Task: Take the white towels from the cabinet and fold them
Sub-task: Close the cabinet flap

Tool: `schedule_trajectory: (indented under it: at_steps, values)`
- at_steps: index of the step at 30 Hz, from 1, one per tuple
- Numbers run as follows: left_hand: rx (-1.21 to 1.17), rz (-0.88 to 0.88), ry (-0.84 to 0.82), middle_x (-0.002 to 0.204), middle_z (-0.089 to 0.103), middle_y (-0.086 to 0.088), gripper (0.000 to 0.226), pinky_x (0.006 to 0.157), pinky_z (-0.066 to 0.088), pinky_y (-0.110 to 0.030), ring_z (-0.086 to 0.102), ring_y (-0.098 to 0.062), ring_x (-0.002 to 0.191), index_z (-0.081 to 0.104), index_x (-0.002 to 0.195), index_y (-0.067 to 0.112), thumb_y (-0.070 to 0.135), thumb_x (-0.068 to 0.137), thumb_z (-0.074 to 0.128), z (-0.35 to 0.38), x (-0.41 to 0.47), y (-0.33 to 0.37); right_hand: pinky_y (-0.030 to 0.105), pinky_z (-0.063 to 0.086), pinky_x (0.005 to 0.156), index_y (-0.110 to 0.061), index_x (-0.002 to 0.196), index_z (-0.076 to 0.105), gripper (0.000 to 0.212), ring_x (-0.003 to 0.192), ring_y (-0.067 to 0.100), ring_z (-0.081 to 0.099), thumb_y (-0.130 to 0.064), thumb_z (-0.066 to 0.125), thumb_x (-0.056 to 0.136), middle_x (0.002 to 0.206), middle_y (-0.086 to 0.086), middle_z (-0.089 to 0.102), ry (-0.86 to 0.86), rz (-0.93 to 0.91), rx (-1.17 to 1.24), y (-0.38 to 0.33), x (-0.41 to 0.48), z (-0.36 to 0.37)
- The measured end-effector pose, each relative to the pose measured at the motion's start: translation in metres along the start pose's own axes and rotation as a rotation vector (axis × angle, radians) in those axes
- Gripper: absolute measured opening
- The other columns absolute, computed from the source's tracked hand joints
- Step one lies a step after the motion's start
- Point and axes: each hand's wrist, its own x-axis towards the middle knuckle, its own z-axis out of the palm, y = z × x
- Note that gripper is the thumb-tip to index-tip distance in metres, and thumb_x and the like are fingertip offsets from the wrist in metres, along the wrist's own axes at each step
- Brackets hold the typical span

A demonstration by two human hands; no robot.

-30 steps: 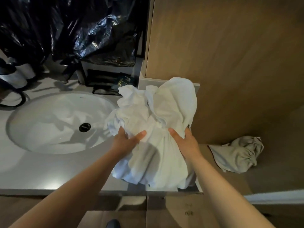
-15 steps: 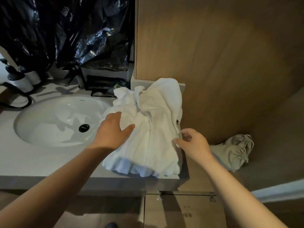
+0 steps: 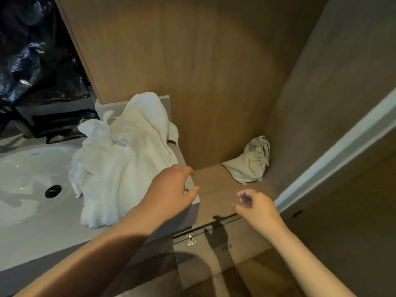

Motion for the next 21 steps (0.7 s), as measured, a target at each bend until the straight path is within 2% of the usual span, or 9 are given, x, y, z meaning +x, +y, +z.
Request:
schedule_trajectory:
  at_steps: [6,13,17,21]
  values:
    - [0.038,0.236,-0.233,0.113,0.058,-0.004,0.043,0.086,0.046,-0.032,0.056,-0.021,0.102,0.058,0.125,0.016,0.041,0.091,0.057,0.049,0.012,0.033,0.023,0.046,0.084,-0.017,0.122,0.064,0.038,0.107,0.012,0.062,-0.028,0.072,0.086,0.115,-0.001,0.067,0.101,0.251,0.081,0.059,-0.06,-0.002]
    - [0.096,0.433,-0.427,0.119,0.058,-0.003,0.043,0.09,0.047,-0.034,0.056,-0.022,0.108,0.056,0.128,0.019,0.042,0.092,0.055,0.097,0.013,0.082,0.019,0.045,0.07,-0.026,0.117,0.062,0.03,0.091,0.005,0.06,-0.028,0.071,0.088,0.106,-0.007,0.065,0.236,0.469,0.153,0.116,-0.124,0.003]
    - [0.128,0.509,-0.485,0.125,0.057,-0.003,0.043,0.092,0.045,-0.031,0.055,-0.023,0.113,0.054,0.13,0.021,0.04,0.092,0.055,0.124,0.021,0.117,0.016,0.041,0.075,-0.022,0.126,0.061,0.039,0.093,0.002,0.055,-0.029,0.07,0.089,0.11,-0.008,0.064,0.253,0.552,0.197,0.155,-0.134,0.001]
    - [0.162,0.522,-0.528,0.126,0.056,-0.001,0.042,0.093,0.046,-0.031,0.055,-0.02,0.111,0.053,0.13,0.022,0.04,0.093,0.056,0.155,0.029,0.153,0.017,0.041,0.073,-0.022,0.123,0.06,0.033,0.094,0.007,0.055,-0.025,0.067,0.091,0.113,-0.004,0.064,0.228,0.635,0.254,0.196,-0.13,-0.01]
